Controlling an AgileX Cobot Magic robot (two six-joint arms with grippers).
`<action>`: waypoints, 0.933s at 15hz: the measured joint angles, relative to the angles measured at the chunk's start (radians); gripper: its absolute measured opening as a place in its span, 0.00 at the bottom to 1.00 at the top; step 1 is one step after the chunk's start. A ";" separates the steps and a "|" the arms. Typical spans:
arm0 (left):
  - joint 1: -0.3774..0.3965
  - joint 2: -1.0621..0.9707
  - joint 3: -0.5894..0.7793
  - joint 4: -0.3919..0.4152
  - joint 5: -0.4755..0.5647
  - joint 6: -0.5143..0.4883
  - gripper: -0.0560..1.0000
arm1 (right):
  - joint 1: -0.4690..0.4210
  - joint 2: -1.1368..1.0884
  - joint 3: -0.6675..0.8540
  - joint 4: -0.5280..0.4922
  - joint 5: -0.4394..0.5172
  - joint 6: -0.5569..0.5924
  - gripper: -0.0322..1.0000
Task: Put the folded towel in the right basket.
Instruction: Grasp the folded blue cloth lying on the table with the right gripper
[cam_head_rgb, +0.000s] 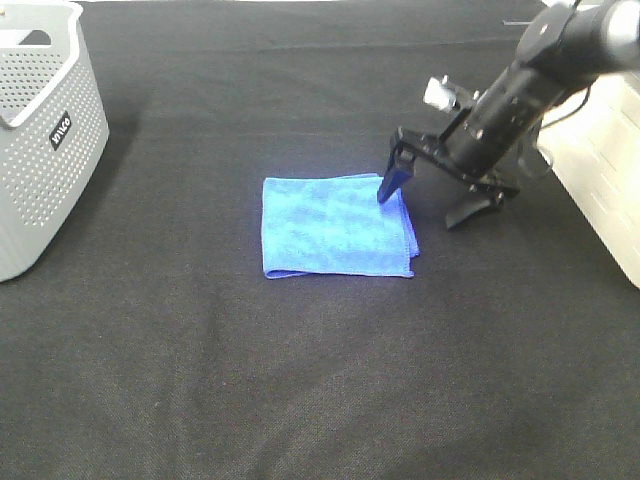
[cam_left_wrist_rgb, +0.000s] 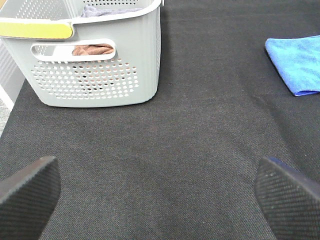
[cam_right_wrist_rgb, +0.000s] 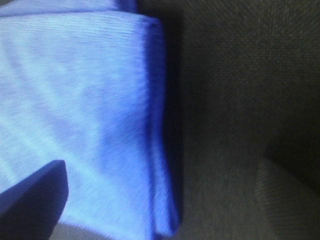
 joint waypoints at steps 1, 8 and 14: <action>0.000 0.000 0.000 0.000 0.000 0.000 0.99 | 0.000 0.011 -0.006 0.010 -0.004 -0.001 0.98; 0.000 0.000 0.000 0.000 0.000 0.000 0.99 | 0.050 0.062 -0.030 0.090 -0.056 -0.016 0.94; 0.000 0.000 0.000 0.000 0.000 0.000 0.99 | 0.204 0.120 -0.043 0.232 -0.191 -0.109 0.26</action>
